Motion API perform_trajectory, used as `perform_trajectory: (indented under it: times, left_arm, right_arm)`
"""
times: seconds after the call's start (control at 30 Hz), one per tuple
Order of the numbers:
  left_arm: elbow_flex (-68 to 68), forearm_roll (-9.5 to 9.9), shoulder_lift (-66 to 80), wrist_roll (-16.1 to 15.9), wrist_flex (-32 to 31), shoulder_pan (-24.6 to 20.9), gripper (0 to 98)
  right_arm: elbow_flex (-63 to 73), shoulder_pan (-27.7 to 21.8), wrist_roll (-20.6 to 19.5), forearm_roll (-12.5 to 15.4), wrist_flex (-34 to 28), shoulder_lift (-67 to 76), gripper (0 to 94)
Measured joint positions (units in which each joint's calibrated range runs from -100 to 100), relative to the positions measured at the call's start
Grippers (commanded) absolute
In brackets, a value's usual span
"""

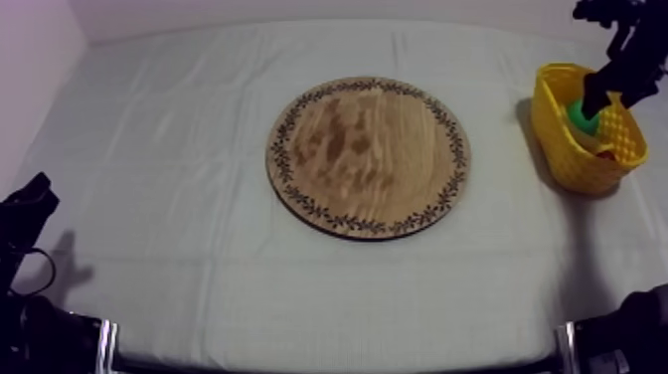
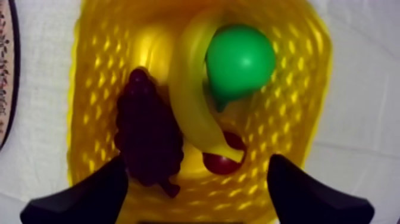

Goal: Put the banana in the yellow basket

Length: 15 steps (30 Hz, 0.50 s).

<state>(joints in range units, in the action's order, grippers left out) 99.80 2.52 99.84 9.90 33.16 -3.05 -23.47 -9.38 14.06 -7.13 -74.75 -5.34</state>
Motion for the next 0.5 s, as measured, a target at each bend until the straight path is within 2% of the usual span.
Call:
perform_trajectory:
  times: [0.17, 0.5]
  left_arm:
    - [0.0, 0.0, 0.0, 0.0, 0.0, 0.0, 0.1]
    - [0.0, 0.0, 0.0, 0.0, 0.0, 0.0, 0.1]
  right_arm:
    - [-4.12, -2.0, 1.9, 1.76, 2.2, 6.67, 74.5]
    - [-17.22, -4.33, 3.51, 3.39, 11.15, 23.4, 51.7]
